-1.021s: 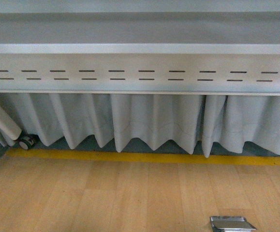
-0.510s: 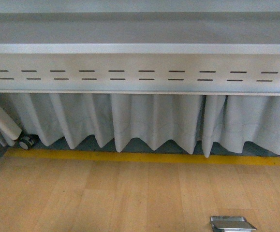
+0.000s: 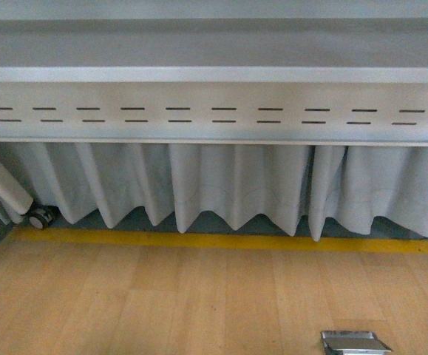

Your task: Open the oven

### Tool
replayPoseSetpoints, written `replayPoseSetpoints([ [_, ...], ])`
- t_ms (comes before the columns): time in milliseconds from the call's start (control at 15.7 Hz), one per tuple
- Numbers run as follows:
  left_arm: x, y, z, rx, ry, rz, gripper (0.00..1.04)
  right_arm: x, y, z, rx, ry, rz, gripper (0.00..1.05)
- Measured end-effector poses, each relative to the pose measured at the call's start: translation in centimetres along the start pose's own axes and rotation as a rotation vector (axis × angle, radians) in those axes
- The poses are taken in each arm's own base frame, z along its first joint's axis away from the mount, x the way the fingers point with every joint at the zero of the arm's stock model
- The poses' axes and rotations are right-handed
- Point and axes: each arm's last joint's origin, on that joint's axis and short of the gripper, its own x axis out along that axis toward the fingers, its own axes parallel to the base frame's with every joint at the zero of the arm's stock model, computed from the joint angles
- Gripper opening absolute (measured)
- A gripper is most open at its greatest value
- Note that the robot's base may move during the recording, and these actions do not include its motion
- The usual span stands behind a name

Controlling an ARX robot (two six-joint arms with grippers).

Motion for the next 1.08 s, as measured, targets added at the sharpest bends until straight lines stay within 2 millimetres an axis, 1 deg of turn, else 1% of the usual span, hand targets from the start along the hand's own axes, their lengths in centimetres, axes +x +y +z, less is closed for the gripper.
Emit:
replayPoseSetpoints([
  [1084, 0.0, 0.0, 0.0, 0.0, 0.0, 0.0, 0.98, 0.0, 0.0, 0.0, 0.0, 0.0, 0.0, 0.98],
])
